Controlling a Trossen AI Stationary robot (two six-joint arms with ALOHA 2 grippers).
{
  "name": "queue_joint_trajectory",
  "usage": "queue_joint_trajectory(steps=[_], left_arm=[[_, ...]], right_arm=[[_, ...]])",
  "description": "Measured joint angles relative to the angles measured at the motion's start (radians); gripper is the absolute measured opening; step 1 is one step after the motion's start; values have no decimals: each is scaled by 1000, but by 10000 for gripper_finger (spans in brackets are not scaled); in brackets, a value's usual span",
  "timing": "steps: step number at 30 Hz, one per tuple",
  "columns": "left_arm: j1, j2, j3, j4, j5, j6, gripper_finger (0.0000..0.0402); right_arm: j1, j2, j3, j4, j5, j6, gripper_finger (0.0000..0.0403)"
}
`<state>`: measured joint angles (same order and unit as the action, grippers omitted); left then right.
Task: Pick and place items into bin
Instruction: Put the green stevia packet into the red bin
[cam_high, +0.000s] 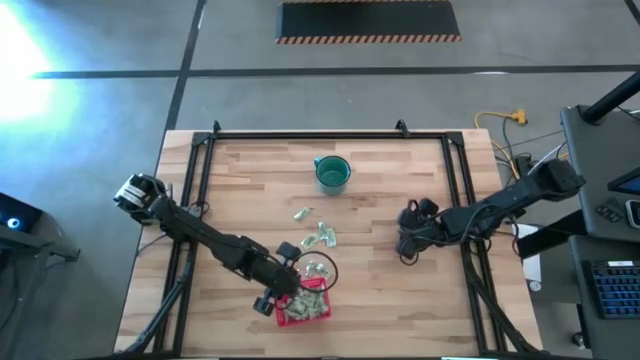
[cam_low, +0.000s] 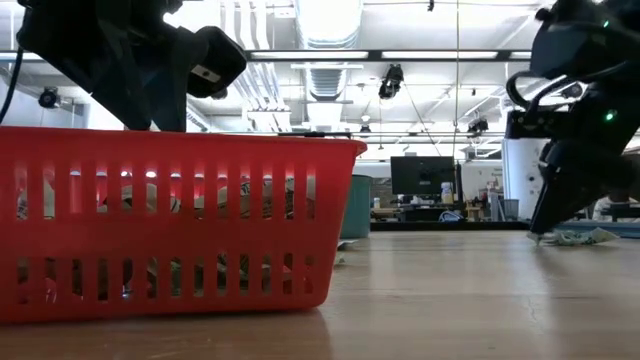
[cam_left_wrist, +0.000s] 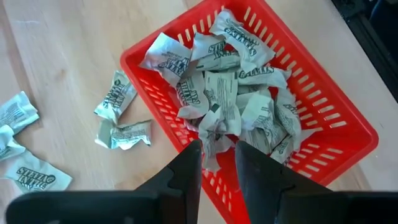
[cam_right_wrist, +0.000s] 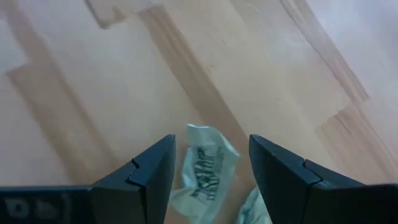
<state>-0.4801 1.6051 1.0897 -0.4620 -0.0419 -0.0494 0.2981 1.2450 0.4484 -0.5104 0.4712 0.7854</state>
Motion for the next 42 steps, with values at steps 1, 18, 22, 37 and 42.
queue_joint_trajectory(steps=[1, 18, 22, 37, 42], left_arm=[[0, 0, 0, 0, 0, 0, 82], [0, 0, -1, -6, 0, 0, 82], [0, 0, -1, -27, 0, 0, 82], [-8, -60, -5, -109, -277, -51, 82], [-10, -70, -16, -113, -351, -50, 82]], right_arm=[[-10, 8, -2, 1, -1, -2, 194], [-60, 61, 11, 4, -28, -124, 76], [-60, 60, 16, 30, -29, -166, 19], [-29, 60, 34, 418, -130, -493, 10], [-3, 62, 34, 598, -143, -613, 10]])
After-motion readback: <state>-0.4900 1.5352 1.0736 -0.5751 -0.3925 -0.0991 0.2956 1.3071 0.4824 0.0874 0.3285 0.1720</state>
